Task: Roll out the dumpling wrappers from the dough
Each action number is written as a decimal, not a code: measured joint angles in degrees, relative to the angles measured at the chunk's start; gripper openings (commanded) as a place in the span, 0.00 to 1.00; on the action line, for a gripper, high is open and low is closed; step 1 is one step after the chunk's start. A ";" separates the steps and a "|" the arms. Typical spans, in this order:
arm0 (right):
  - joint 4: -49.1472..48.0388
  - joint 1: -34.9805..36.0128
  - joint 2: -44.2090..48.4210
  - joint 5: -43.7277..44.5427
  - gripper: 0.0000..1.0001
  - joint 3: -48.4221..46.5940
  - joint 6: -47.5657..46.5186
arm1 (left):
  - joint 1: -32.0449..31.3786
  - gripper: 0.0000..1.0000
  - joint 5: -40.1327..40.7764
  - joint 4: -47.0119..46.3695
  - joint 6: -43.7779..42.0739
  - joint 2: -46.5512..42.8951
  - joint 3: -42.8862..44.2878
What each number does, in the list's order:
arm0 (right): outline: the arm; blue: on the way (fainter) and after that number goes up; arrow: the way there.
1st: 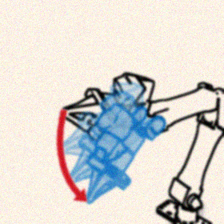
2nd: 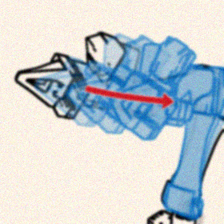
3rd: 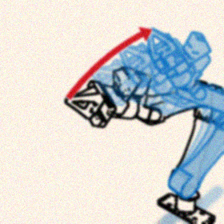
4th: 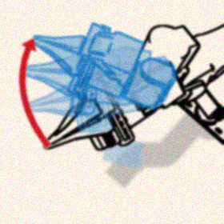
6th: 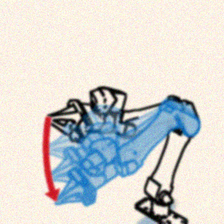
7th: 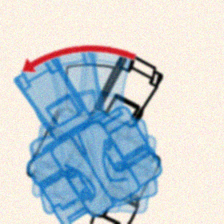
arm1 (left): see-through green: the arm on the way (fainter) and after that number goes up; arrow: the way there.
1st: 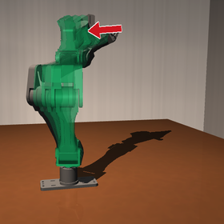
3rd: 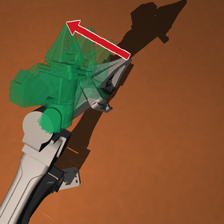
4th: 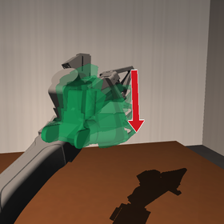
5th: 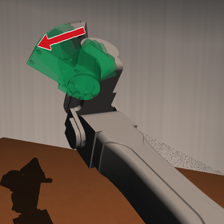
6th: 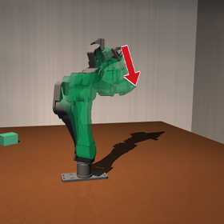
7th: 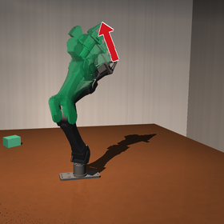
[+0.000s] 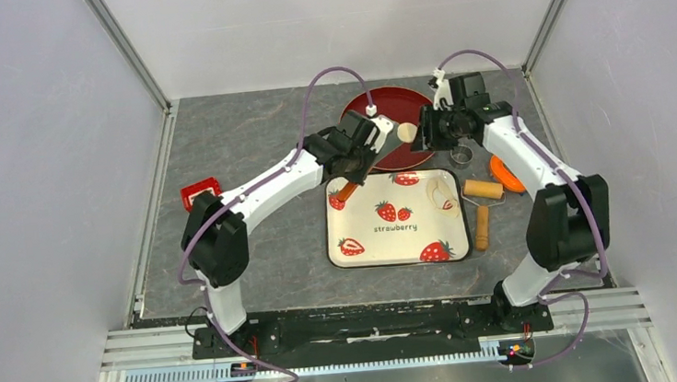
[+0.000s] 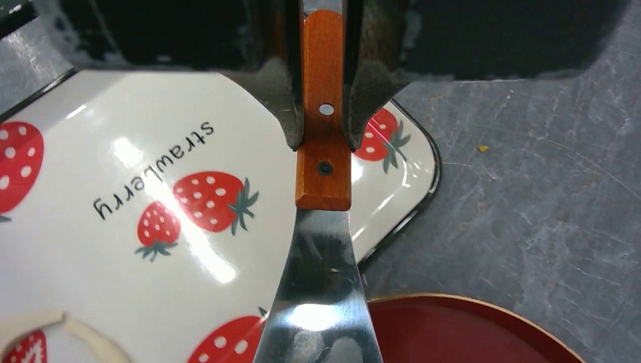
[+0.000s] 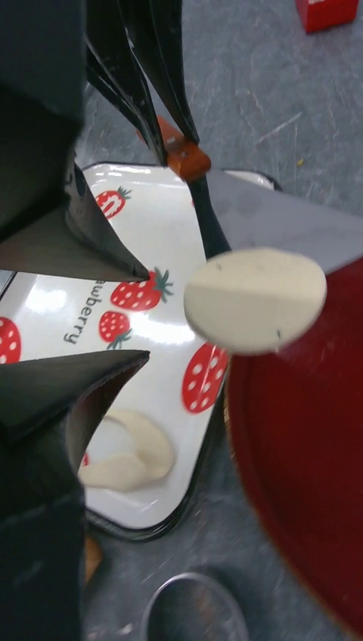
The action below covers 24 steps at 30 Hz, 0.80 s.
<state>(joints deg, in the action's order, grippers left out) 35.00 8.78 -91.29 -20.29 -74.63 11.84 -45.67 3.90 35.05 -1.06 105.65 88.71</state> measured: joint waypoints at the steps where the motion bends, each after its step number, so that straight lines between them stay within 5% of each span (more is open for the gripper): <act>1: -0.66 0.61 -1.29 -0.81 0.33 -1.25 0.48 | 0.42 0.02 0.02 -0.04 0.00 0.79 1.09; 14: -9.38 4.33 -17.42 -7.48 0.00 -17.07 9.07 | 4.90 0.02 0.70 3.67 0.02 13.68 16.33; 24: -10.49 7.54 -31.26 0.04 0.00 -28.17 11.52 | 5.14 0.02 1.79 5.62 0.90 19.04 22.97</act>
<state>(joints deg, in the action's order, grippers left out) 24.51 16.32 -122.54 -20.25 -102.80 23.35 -40.53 5.69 40.66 -0.16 124.68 111.68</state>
